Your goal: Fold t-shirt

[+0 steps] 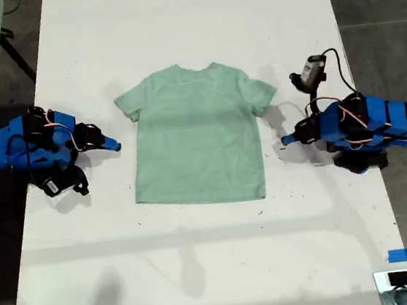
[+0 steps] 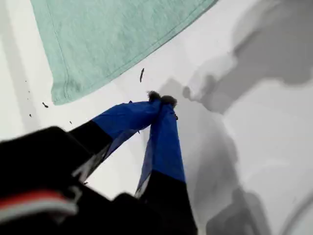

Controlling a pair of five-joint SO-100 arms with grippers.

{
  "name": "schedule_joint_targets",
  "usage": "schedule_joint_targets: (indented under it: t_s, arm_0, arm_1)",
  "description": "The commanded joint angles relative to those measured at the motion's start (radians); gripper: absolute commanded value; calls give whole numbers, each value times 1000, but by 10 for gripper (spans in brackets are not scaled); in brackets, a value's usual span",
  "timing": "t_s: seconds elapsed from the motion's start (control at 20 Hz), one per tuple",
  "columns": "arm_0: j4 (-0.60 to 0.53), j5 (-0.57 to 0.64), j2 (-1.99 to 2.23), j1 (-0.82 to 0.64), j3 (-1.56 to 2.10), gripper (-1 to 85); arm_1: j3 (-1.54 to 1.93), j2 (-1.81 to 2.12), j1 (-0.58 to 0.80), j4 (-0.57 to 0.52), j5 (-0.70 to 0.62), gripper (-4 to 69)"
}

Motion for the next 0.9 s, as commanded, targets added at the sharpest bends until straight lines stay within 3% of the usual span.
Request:
schedule_joint_targets:
  t_s: [0.0, 0.4, 0.55, 0.75, 0.8, 0.85]
  arm_0:
    - [-12, -21, 5, 11, -11, 0]
    - [-6, -34, 5, 14, -15, 0]
    - [-5, -115, 5, 37, -20, 0]
    - [-57, -339, 5, 127, -20, 0]
    - [-103, -347, 5, 152, -23, 0]
    - [-144, -347, 5, 169, -26, 0]
  arm_1:
    - [-15, 6, 3, -6, 2, 15]
    - [-15, 6, 3, -6, 2, 15]
    - [-15, 6, 5, -6, 28, 13]
    - [-15, 6, 6, -6, 597, 17]
    - [-15, 6, 18, -6, 643, 18]
    - [-15, 6, 28, -6, 548, 20]
